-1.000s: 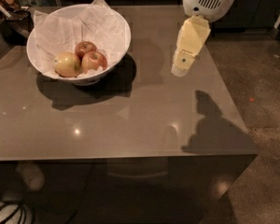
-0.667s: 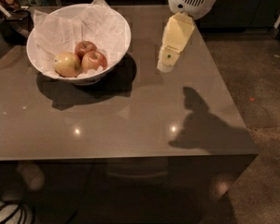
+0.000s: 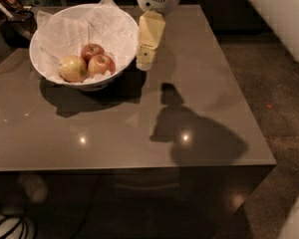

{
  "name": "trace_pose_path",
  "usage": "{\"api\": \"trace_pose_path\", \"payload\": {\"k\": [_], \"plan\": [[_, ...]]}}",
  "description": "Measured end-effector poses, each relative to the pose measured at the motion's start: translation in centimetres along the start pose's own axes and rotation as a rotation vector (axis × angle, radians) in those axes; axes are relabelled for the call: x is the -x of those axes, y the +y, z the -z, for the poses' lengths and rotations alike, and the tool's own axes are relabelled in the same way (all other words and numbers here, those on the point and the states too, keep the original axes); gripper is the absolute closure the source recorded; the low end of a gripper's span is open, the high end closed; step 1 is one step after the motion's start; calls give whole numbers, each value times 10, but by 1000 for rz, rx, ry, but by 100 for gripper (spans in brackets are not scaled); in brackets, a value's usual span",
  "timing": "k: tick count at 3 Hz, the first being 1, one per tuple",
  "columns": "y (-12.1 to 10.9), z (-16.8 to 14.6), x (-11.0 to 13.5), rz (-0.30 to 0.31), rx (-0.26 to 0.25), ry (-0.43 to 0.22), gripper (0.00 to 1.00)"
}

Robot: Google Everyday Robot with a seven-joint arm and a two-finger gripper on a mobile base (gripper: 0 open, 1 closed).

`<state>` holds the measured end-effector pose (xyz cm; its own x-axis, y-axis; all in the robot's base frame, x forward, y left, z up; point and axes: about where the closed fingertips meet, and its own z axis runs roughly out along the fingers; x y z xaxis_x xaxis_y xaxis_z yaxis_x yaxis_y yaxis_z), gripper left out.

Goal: Pick apple from white bowl

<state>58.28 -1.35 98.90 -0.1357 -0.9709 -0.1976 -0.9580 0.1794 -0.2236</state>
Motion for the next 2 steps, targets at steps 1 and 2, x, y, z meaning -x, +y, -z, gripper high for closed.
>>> {"api": "trace_pose_path", "payload": {"k": [1,2], "plan": [[-3,0,8,5,-18,-21,0],[-9,-8,19,-2,18,-94,0]]}}
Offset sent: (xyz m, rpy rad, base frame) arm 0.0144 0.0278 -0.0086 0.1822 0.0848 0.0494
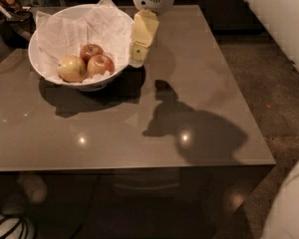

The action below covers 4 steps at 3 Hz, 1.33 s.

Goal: Pick apple from white bowl

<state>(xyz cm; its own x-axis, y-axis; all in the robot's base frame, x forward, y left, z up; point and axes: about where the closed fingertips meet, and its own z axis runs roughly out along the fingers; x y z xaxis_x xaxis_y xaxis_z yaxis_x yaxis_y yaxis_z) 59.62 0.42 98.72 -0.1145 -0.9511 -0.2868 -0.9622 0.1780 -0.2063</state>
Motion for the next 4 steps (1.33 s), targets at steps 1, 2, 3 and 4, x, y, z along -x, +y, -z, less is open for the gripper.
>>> {"api": "trace_pose_path", "payload": {"k": [1,2,3,4], "plan": [[-7,-13,23,8,61,-54,0],[-16,-24,45,18,102,-83,11],[-23,-34,61,23,126,-99,11],[-28,-42,71,17,141,-112,10]]}}
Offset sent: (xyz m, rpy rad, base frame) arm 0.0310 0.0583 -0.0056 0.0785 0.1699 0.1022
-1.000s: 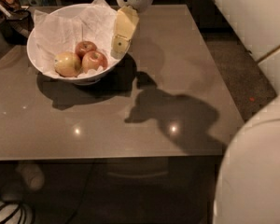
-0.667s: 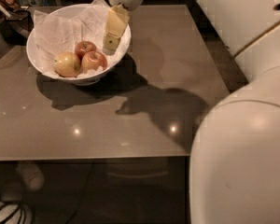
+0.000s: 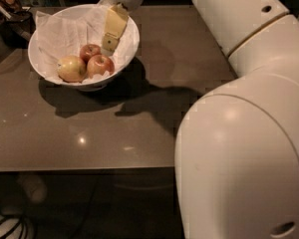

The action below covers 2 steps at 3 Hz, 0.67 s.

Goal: Pick apple from white bowl

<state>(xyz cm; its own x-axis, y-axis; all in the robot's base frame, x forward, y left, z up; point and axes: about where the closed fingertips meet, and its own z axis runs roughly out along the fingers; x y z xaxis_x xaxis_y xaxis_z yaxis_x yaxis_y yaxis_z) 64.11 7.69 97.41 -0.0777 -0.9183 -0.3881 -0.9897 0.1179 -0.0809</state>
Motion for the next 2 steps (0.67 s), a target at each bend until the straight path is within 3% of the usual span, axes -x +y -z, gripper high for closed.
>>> {"api": "trace_pose_path", "payload": {"k": [2], "plan": [[-5,-16,12,-51,34,-21,15]]}}
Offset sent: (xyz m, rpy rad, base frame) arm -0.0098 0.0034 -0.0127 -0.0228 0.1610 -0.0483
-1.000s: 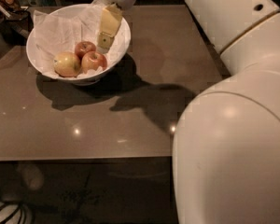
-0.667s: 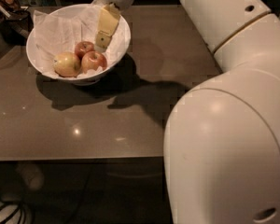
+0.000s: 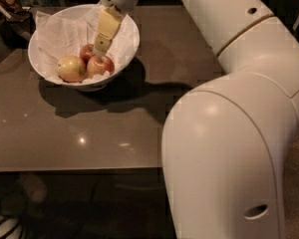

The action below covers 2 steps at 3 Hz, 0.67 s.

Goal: Pick apple from white bowl

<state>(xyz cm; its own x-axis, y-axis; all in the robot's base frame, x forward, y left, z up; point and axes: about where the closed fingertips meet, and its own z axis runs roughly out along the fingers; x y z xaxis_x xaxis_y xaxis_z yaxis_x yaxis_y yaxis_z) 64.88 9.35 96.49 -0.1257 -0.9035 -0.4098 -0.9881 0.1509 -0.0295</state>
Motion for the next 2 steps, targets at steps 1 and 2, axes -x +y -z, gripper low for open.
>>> {"api": "trace_pose_path", "payload": {"k": [1,2], "plan": [[0,-6,6,-57,11,-5,19],[0,-11,12,-118,21,-3,19]]}}
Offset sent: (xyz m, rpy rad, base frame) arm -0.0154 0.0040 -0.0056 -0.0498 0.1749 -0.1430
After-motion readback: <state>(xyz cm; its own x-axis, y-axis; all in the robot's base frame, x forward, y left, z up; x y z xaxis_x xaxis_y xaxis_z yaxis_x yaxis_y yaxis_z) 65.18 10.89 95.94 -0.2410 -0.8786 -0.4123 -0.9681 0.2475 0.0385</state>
